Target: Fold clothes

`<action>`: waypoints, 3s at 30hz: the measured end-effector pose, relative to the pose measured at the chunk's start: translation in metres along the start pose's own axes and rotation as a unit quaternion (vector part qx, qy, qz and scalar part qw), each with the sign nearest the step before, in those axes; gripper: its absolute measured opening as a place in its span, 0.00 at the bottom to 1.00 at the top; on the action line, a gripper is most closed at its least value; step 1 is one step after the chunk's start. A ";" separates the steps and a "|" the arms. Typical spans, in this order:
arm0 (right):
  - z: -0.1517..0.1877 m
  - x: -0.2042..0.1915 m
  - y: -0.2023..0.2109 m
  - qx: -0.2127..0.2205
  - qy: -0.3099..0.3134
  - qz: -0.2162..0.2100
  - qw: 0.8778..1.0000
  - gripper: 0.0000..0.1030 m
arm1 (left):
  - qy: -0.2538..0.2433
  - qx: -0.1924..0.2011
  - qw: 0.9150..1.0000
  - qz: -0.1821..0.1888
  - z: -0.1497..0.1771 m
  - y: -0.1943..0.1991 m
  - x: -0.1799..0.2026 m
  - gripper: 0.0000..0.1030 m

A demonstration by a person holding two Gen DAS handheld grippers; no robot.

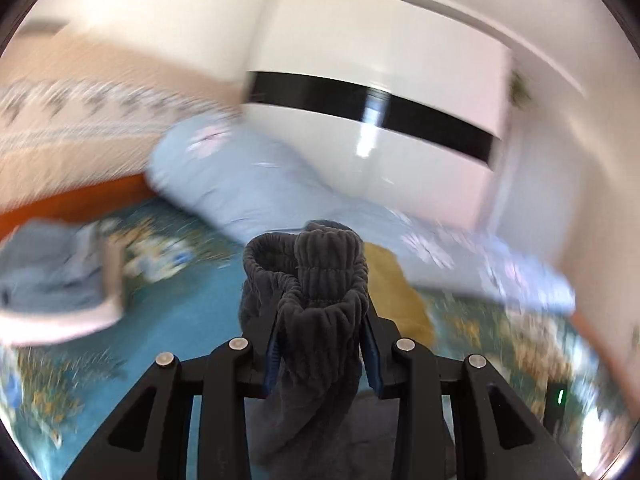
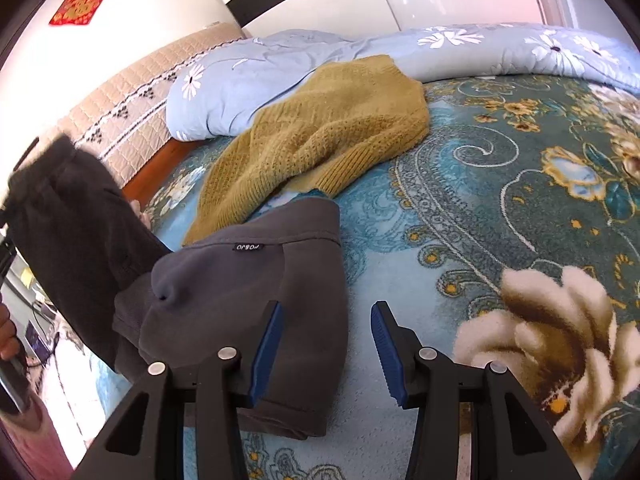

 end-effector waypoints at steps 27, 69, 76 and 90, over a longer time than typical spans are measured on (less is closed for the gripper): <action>-0.002 0.012 -0.003 -0.010 -0.032 0.006 0.999 0.48 | -0.028 -0.102 0.994 0.009 0.089 -0.026 0.082 0.54; -0.038 -0.148 0.034 -0.016 0.083 -0.075 0.994 0.08 | 0.364 -0.077 0.919 0.131 0.177 -0.002 -0.116 0.59; -0.082 -0.102 0.073 0.043 -0.009 -0.092 0.995 0.08 | 0.301 -0.085 0.930 0.196 0.163 0.005 -0.076 0.59; -0.062 -0.035 -0.021 -0.047 -0.082 0.000 0.996 0.08 | 0.243 -0.197 0.936 0.161 0.203 -0.016 -0.056 0.64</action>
Point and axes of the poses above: each gripper's, at about its wrist camera, not at the fingertips, and y roughly against the way its jaws point, x to its right, z to its underside, the point moved 9 cm from there along -y, roughly the way its jaws point, and after that the axes turned 7 degrees about z, right-handed, at the moved point
